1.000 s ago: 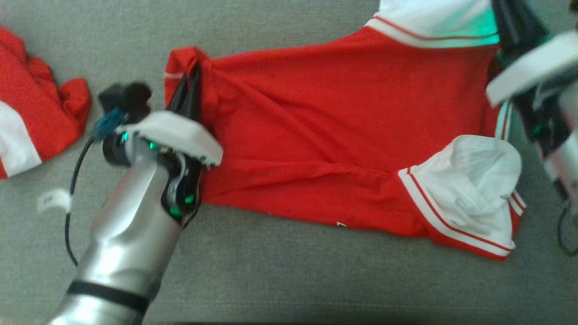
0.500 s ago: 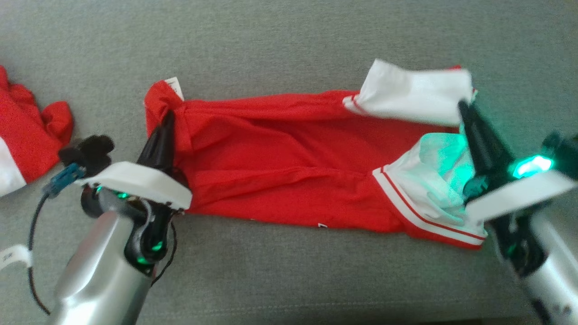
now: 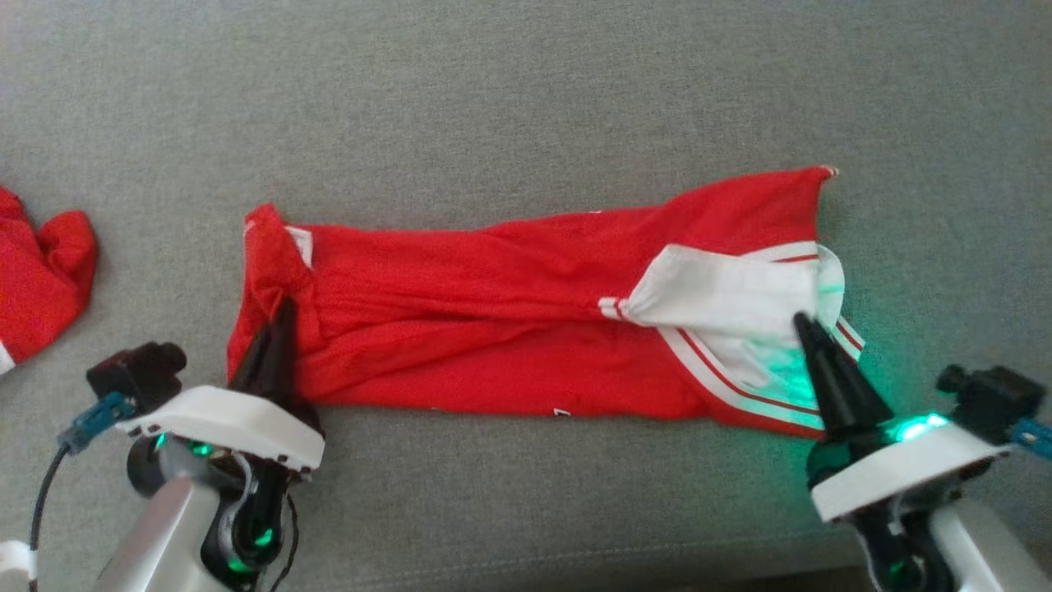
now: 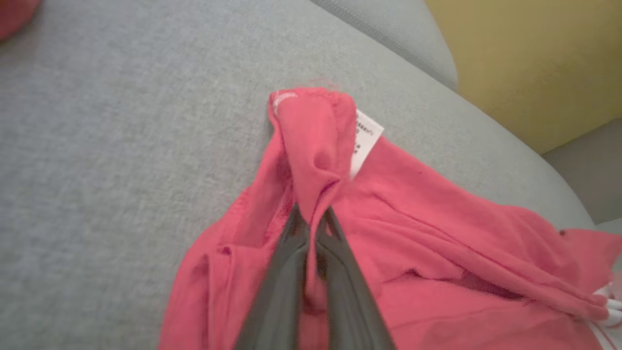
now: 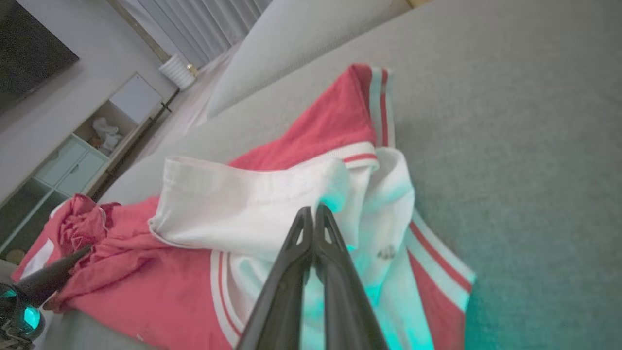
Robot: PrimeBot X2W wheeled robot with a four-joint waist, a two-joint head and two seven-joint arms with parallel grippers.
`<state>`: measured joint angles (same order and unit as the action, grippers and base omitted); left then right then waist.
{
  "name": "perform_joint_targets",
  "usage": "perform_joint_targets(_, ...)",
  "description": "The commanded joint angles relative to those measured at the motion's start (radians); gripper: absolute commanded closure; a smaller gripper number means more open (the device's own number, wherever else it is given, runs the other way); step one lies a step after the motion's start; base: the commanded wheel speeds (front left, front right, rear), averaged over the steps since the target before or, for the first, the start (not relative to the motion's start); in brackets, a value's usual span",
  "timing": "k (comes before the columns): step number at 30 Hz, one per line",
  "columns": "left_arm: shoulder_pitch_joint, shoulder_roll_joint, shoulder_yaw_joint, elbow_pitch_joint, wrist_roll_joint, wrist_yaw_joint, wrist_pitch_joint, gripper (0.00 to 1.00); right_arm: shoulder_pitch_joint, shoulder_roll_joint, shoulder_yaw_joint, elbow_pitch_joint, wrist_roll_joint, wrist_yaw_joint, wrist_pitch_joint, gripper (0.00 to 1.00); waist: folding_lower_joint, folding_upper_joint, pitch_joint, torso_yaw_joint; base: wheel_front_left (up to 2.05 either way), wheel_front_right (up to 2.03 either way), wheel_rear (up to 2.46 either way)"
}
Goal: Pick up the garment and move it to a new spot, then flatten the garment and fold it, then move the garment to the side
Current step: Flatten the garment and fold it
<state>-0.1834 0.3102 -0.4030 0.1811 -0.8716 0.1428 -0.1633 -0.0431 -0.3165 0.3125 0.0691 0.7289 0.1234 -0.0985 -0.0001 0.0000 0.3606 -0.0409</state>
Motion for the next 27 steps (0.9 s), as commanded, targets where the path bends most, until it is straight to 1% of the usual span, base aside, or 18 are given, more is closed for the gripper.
perform_joint_targets(1, -0.013, 0.034, 0.042, -0.016, 0.010, 0.013, -0.008, 0.00, 0.011, 0.000, 0.001, -0.011, -0.024, 0.007, 0.023, 0.00, 0.0001, 0.0000, -0.002, -0.001, 0.00, 0.00, 0.00)
perform_joint_targets(5, -0.003, 0.030, 0.039, 0.004, 0.052, 0.055, -0.039, 0.00, 0.016, 0.035, -0.045, 0.003, -0.122, 0.007, 0.025, 0.00, 0.0001, 0.0000, -0.011, 0.001, 0.00, 0.00, 0.00)
perform_joint_targets(8, 0.013, 0.025, 0.046, -0.008, 0.108, 0.101, -0.073, 0.00, 0.015, 0.068, -0.094, -0.024, -0.207, 0.007, -0.004, 0.00, 0.0001, 0.0000, -0.027, -0.003, 0.00, 0.00, 0.00)
perform_joint_targets(12, 0.042, 0.016, 0.062, -0.081, 0.230, 0.176, -0.095, 0.00, 0.008, 0.098, -0.163, -0.084, -0.331, 0.007, -0.033, 0.00, 0.0001, 0.0000, -0.051, 0.001, 0.00, 0.00, 0.00)
perform_joint_targets(14, 0.053, 0.006, 0.075, -0.139, 0.298, 0.205, -0.097, 0.00, 0.004, 0.114, -0.196, -0.120, -0.382, 0.007, -0.039, 0.00, 0.0001, 0.0000, -0.064, 0.006, 0.00, 0.00, 0.00)
perform_joint_targets(17, 0.065, -0.012, 0.090, -0.229, 0.405, 0.218, -0.098, 0.00, 0.000, 0.130, -0.234, -0.171, -0.457, 0.007, -0.037, 0.00, 0.0001, 0.0000, -0.085, 0.014, 0.00, 0.00, 0.00)
perform_joint_targets(20, 0.086, -0.024, 0.081, -0.279, 0.480, 0.211, -0.098, 0.00, 0.005, 0.148, -0.261, -0.211, -0.513, 0.007, -0.022, 0.00, 0.0001, 0.0000, -0.113, 0.019, 0.00, 0.00, 0.00)
perform_joint_targets(22, 0.101, -0.027, 0.067, -0.284, 0.505, 0.200, -0.098, 0.00, 0.015, 0.157, -0.266, -0.230, -0.541, 0.007, -0.009, 0.00, 0.0001, 0.0000, -0.132, 0.019, 0.00, 0.00, 0.00)
perform_joint_targets(27, 0.122, -0.025, 0.043, -0.270, 0.539, 0.196, -0.098, 0.00, 0.047, 0.173, -0.264, -0.244, -0.565, 0.007, 0.015, 0.00, 0.0001, 0.0000, -0.167, 0.021, 0.00, 0.00, 0.00)
